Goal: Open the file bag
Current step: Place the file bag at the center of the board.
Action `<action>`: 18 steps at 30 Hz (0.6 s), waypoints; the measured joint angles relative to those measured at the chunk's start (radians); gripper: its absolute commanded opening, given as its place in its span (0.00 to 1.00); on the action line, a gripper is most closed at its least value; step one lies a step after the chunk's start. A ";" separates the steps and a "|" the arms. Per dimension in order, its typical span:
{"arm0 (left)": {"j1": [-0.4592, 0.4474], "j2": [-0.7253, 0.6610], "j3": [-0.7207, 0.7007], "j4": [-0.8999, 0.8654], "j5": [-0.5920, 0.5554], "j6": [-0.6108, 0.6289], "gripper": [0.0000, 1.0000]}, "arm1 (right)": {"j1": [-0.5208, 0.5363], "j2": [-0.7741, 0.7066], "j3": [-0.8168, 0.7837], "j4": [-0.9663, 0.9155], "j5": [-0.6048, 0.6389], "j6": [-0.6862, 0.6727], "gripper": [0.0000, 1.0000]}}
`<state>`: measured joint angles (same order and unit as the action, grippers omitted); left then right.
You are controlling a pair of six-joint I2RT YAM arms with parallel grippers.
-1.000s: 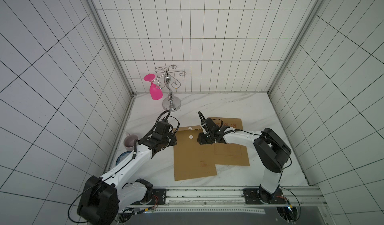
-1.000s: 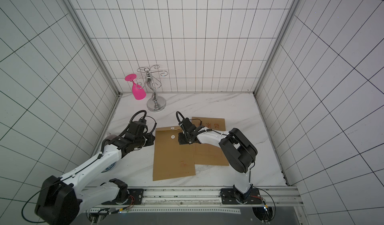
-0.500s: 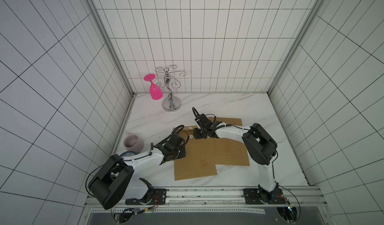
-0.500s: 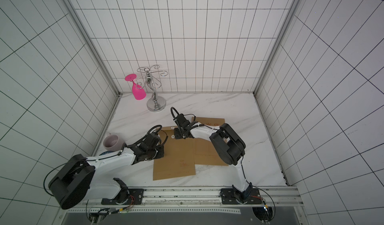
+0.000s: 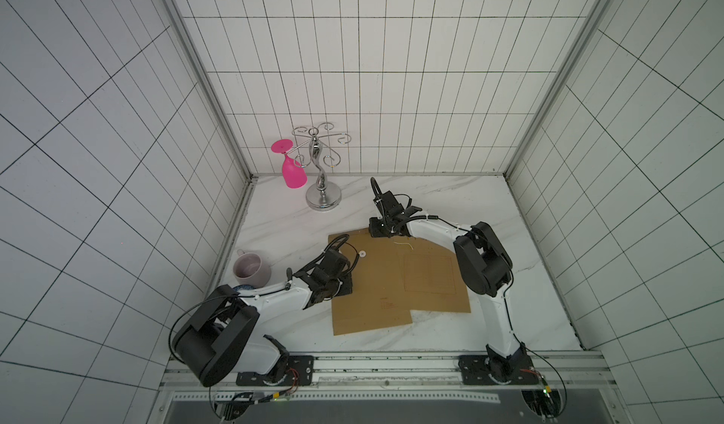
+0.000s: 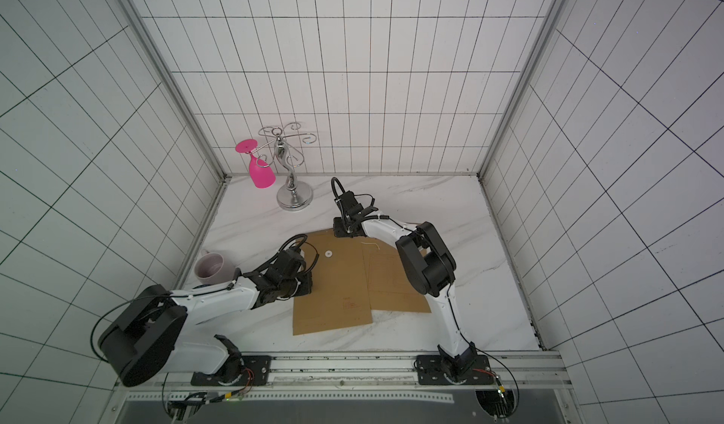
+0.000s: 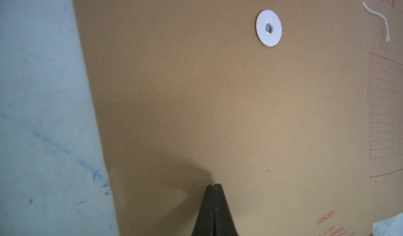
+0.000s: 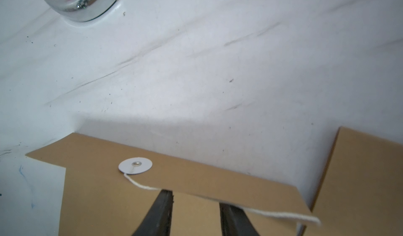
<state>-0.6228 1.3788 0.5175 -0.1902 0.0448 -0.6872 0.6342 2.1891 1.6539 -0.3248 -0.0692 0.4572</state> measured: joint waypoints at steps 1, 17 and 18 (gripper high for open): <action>0.000 0.000 0.000 0.000 0.000 0.004 0.00 | -0.004 0.018 0.027 -0.016 0.000 -0.003 0.37; 0.030 0.106 0.298 -0.121 -0.233 0.133 0.19 | -0.018 0.122 0.143 -0.077 -0.037 0.001 0.32; 0.037 0.125 0.330 -0.106 -0.237 0.141 0.08 | -0.019 0.122 0.143 -0.076 -0.040 0.002 0.32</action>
<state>-0.5854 1.5040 0.8471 -0.2966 -0.1921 -0.5461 0.6155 2.3116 1.7973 -0.4011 -0.1097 0.4587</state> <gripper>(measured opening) 0.247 0.315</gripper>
